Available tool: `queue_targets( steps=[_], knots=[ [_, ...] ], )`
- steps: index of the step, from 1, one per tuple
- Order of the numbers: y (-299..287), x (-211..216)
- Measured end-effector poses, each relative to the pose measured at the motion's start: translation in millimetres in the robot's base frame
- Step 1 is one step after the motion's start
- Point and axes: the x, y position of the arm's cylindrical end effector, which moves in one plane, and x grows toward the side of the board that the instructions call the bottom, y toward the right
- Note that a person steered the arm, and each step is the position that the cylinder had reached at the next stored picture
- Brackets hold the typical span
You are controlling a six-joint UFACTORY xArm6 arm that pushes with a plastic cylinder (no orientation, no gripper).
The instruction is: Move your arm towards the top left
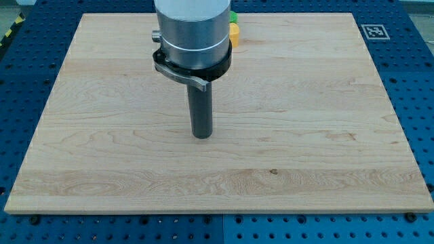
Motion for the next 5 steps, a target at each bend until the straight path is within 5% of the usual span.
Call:
queue_targets(
  steps=[5],
  knots=[
    [0.5,4.3]
  ],
)
